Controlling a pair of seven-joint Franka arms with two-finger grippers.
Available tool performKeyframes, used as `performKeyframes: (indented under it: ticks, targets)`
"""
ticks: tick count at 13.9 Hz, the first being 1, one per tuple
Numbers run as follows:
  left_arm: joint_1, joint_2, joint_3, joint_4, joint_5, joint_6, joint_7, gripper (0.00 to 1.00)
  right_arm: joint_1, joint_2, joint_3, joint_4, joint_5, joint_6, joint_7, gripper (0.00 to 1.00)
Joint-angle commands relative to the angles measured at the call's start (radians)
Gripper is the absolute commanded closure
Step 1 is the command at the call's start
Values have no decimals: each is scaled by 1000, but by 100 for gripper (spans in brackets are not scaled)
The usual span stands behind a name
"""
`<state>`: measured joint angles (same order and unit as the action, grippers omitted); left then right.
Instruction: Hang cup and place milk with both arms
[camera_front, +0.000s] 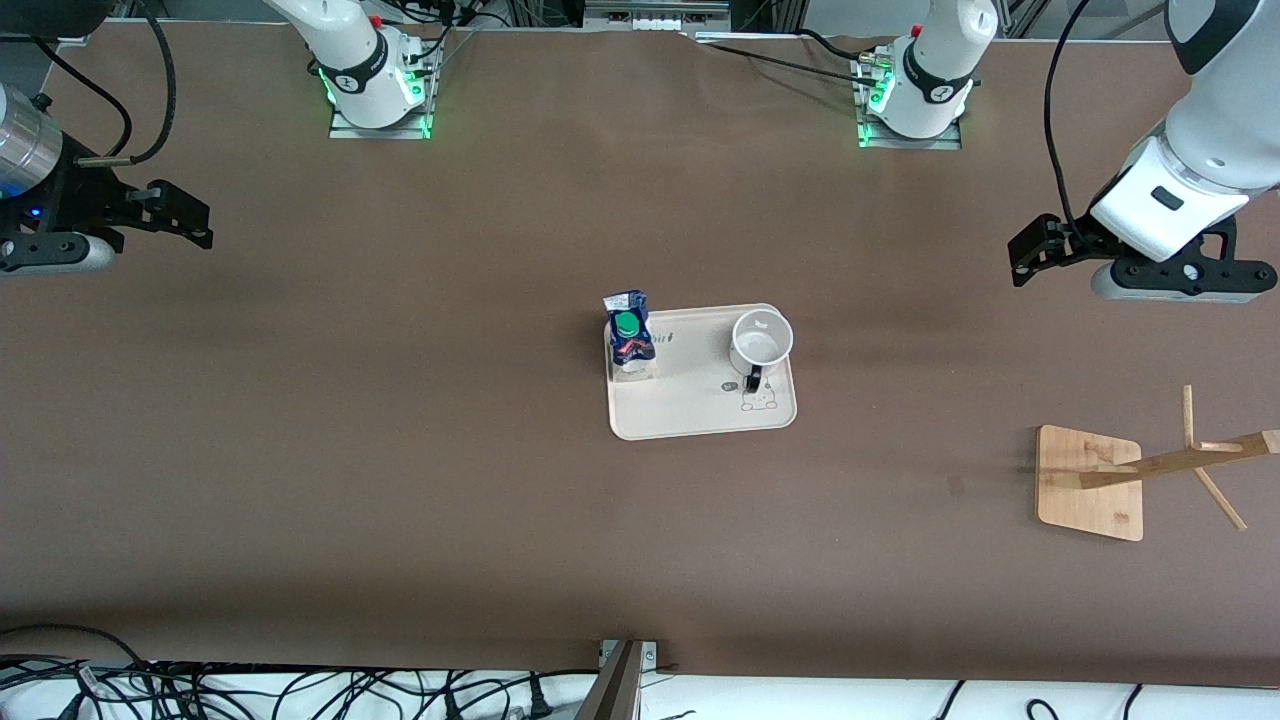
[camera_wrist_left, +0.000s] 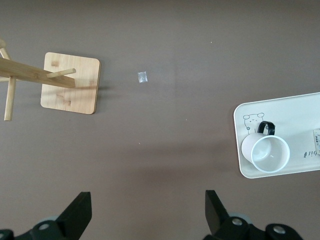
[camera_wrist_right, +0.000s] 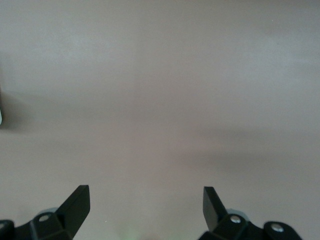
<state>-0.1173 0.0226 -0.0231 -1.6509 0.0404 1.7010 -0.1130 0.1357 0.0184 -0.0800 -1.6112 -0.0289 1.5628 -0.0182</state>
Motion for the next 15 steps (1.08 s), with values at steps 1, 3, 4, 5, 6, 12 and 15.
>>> performKeyframes:
  ticks: [1, 3, 4, 5, 6, 12, 15]
  targets:
    - [-5, 14, -3, 37, -1, -23, -2, 0, -4, -3, 5, 8, -8, -18, 3, 0]
    - [-7, 14, -3, 37, -1, -23, -2, 0, -5, 3, 3, 17, -9, -9, -2, 0]
    - [-8, 14, -5, 37, -1, -23, -2, 0, -4, 3, 5, 17, -9, -13, 1, 0]
    - [-8, 14, -5, 37, -1, -23, -2, 0, -4, 3, 5, 17, -9, -12, 1, 0]
    - [-8, 14, -5, 37, -1, -23, -2, 0, -4, 3, 5, 17, -9, -7, 1, 0]
    - [-8, 14, -5, 39, -2, -23, -2, 0, 1, 8, 9, 45, 4, 0, -2, 0]
    - [-8, 14, -5, 39, -1, -23, -2, 0, 5, 64, 9, 71, 38, -6, -12, 0]
